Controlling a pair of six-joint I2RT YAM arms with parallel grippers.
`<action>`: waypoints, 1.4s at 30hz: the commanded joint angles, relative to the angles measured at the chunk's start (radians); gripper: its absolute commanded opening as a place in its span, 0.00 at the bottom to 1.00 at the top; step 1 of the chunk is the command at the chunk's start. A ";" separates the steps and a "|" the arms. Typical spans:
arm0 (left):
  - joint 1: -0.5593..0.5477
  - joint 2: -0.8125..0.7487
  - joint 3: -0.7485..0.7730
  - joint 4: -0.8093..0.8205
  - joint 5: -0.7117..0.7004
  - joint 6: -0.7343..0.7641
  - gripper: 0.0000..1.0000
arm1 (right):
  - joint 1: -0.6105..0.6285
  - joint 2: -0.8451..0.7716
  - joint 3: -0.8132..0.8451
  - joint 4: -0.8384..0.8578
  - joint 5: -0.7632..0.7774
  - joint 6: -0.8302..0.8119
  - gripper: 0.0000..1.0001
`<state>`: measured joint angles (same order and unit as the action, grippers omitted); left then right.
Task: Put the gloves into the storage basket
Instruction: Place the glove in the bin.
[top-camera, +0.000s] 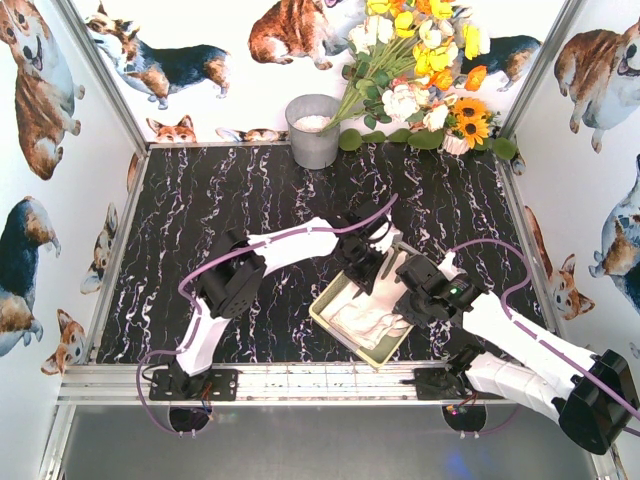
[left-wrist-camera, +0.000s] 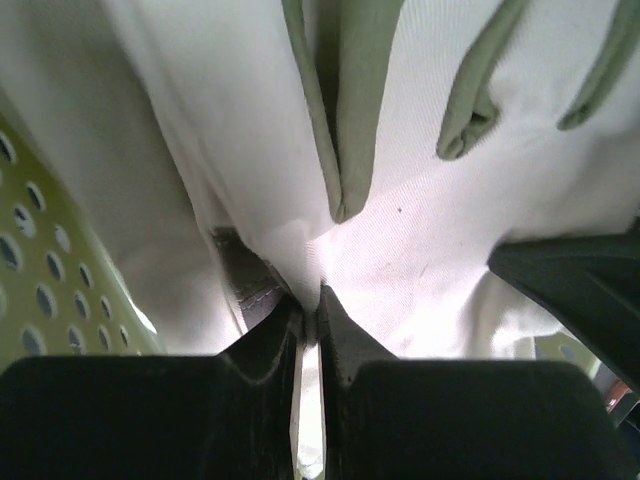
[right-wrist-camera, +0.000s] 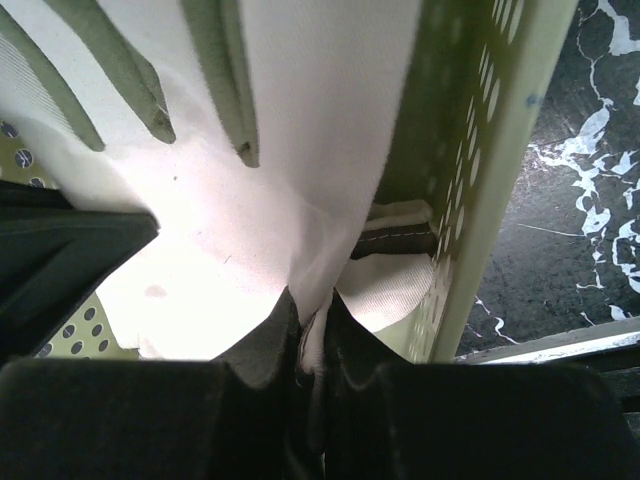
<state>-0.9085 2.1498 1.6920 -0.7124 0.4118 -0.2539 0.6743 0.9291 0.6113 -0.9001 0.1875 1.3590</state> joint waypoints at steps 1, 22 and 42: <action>0.003 -0.091 -0.006 0.007 -0.037 0.007 0.00 | 0.002 -0.023 0.024 -0.001 0.030 -0.012 0.00; 0.072 -0.184 -0.027 -0.034 -0.186 -0.010 0.00 | 0.002 0.082 0.084 0.148 -0.062 -0.059 0.00; 0.080 -0.182 0.034 -0.085 -0.171 -0.020 0.00 | 0.002 0.084 0.131 0.086 -0.047 -0.015 0.00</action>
<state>-0.8482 1.9999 1.6619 -0.7761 0.2794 -0.2695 0.6735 1.0679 0.6849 -0.7601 0.1314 1.3193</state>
